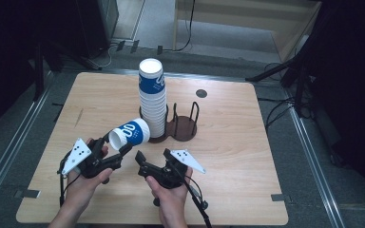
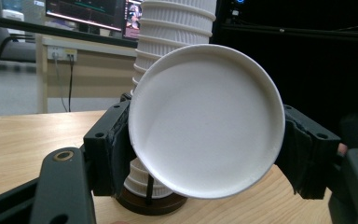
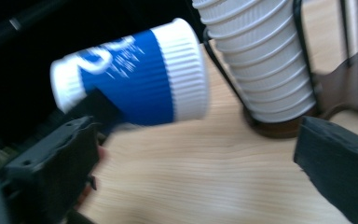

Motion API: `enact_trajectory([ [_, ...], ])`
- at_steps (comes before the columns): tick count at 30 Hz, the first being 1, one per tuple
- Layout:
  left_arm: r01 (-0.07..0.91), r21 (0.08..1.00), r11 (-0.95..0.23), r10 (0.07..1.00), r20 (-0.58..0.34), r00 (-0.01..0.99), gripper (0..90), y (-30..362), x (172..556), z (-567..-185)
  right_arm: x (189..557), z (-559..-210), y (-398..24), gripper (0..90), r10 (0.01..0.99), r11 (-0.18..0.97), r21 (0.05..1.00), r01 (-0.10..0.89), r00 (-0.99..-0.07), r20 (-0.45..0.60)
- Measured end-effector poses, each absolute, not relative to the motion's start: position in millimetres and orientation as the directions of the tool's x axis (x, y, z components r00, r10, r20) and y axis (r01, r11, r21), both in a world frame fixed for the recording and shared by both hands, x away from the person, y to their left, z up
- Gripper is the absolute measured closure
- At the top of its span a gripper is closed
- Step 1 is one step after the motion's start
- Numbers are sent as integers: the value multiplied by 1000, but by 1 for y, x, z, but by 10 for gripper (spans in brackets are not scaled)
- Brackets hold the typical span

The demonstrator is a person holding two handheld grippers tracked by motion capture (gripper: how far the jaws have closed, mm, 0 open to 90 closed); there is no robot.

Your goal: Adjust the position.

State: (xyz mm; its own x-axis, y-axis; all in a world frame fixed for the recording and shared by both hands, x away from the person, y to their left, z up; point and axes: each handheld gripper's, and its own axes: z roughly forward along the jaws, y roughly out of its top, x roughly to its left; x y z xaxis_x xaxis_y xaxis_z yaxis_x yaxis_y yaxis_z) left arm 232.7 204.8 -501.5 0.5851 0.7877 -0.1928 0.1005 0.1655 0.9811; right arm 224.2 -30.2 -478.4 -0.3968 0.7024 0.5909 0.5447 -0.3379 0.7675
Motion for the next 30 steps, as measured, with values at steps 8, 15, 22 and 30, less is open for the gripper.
enact_trajectory([
  [8, 95, 981, 168, 782, -192, 593, 286, 198, 232, -505, 225, -472, -26, 0, 518, -578, 551, 602, -251, 818],
  [15, 85, 983, 164, 778, -182, 602, 286, 193, 231, -507, 230, -473, -24, 0, 367, -671, 341, 658, -105, 924],
  [22, 82, 984, 158, 774, -175, 609, 286, 190, 230, -508, 234, -474, -23, 0, 271, -712, 211, 670, -14, 962],
  [30, 73, 986, 150, 770, -162, 618, 286, 185, 229, -509, 242, -476, -21, 0, 168, -735, 74, 674, 75, 983],
])
